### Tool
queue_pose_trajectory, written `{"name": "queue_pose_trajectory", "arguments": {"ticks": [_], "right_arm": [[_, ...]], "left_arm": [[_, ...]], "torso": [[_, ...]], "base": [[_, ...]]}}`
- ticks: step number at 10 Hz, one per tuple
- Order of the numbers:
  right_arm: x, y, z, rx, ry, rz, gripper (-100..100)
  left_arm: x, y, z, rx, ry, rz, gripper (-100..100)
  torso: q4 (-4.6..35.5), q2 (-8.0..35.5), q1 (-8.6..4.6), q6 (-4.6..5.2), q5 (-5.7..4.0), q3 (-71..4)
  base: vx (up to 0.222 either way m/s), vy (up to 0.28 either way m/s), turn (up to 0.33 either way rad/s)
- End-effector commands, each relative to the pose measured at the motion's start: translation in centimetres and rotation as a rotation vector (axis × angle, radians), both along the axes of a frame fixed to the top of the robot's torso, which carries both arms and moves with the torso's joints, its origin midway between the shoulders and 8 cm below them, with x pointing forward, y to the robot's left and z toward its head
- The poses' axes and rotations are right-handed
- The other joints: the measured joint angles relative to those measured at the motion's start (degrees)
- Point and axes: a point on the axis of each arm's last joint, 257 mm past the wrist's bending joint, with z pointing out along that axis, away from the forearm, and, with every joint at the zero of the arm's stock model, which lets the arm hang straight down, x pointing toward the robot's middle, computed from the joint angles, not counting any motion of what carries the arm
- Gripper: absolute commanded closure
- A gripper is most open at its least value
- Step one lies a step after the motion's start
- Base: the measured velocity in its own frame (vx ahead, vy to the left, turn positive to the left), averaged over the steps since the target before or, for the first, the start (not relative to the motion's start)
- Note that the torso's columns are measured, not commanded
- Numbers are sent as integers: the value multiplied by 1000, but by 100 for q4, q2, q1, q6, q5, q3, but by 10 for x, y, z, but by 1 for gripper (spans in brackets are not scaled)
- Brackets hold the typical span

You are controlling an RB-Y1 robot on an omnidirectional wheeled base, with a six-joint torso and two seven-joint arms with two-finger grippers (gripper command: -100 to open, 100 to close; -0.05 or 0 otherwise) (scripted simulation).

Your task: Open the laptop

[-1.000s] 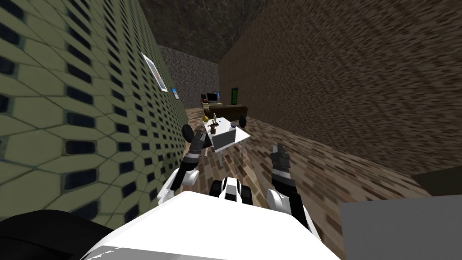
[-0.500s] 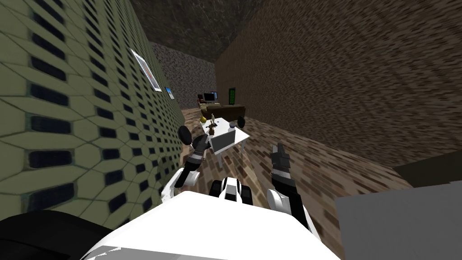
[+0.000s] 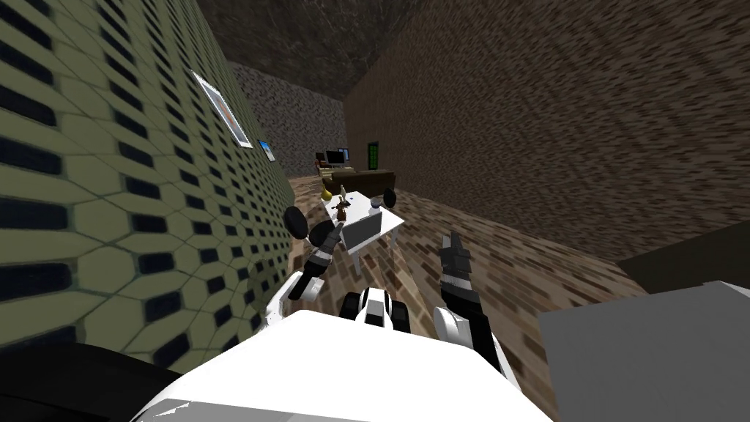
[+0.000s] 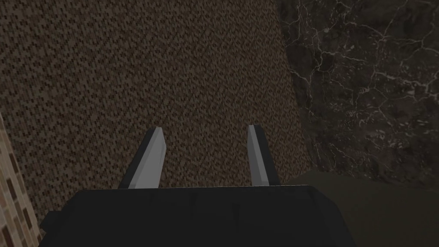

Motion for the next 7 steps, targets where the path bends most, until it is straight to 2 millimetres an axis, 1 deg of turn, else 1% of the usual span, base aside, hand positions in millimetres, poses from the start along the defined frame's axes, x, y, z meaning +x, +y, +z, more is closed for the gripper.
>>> {"name": "queue_pose_trajectory", "arguments": {"ticks": [1, 2, 3, 5, 7], "right_arm": [[0, 0, 0, 0, 0, 0, 0], [0, 0, 0, 0, 0, 0, 0], [0, 0, 0, 0, 0, 0, 0], [0, 0, 0, 0, 0, 0, 0], [0, 0, 0, 0, 0, 0, 0]], "left_arm": [[9, 4, -30, 75, 71, 2, -100], [13, 6, -49, 120, 113, 3, -100], [13, 6, -49, 120, 113, 3, -100], [17, 10, -68, 165, 154, 6, -100], [20, 14, -86, 208, 193, 10, -100]], "torso": [[-2, -9, 5, 1, 1, -5], [-4, -13, 7, 1, 2, -8], [-3, -8, 7, 0, 2, -5], [0, 1, -10, 0, -3, 1], [-10, -16, 3, 5, 5, -7]], "base": [[52, 75, -96], [44, 85, -120], [34, 64, -40], [25, 40, -58], [25, 45, -62]]}}
